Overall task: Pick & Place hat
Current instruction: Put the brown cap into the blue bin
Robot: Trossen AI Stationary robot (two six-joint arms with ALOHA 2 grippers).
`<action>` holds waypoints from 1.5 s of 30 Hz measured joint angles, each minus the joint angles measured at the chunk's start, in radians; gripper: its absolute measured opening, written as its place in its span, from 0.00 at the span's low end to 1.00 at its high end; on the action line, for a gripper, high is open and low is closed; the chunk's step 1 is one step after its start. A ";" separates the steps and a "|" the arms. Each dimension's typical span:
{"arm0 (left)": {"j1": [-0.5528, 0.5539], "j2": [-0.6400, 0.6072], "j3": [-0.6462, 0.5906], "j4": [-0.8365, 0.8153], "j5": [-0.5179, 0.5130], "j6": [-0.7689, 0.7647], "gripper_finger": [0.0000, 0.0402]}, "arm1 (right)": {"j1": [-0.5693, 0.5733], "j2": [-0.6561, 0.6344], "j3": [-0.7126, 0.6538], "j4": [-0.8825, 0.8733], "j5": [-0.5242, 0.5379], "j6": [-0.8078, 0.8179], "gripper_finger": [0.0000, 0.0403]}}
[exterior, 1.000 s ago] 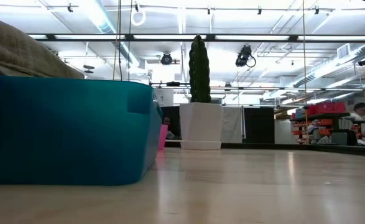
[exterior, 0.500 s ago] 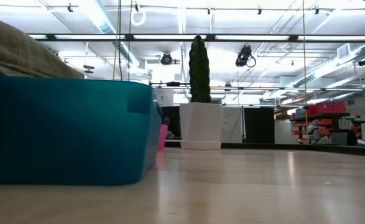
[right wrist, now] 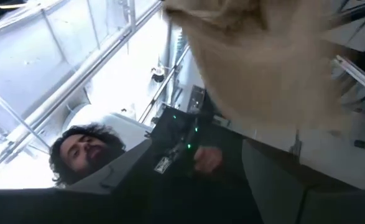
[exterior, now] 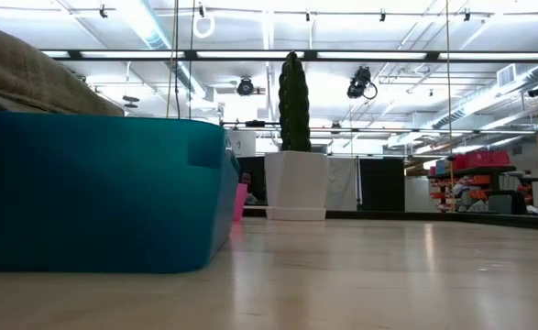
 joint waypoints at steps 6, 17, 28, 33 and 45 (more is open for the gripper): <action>0.036 -0.042 0.000 -0.121 0.000 -0.355 0.04 | 0.000 -0.044 -0.001 -0.064 -0.005 -0.029 0.61; 0.027 -0.047 0.000 -0.385 0.022 -1.056 0.04 | 0.000 -0.058 -0.001 -0.099 -0.005 -0.107 0.61; 0.025 -0.055 0.000 -0.527 0.183 -1.341 0.04 | 0.000 -0.058 -0.001 -0.098 -0.093 -0.208 0.61; 0.007 -0.055 0.000 -0.434 0.098 -1.437 0.04 | 0.000 -0.058 -0.001 -0.101 -0.108 -0.283 0.61; -0.185 -0.055 0.000 -0.418 -0.422 -1.535 0.04 | -0.024 -0.058 -0.001 -0.344 0.005 -0.541 0.59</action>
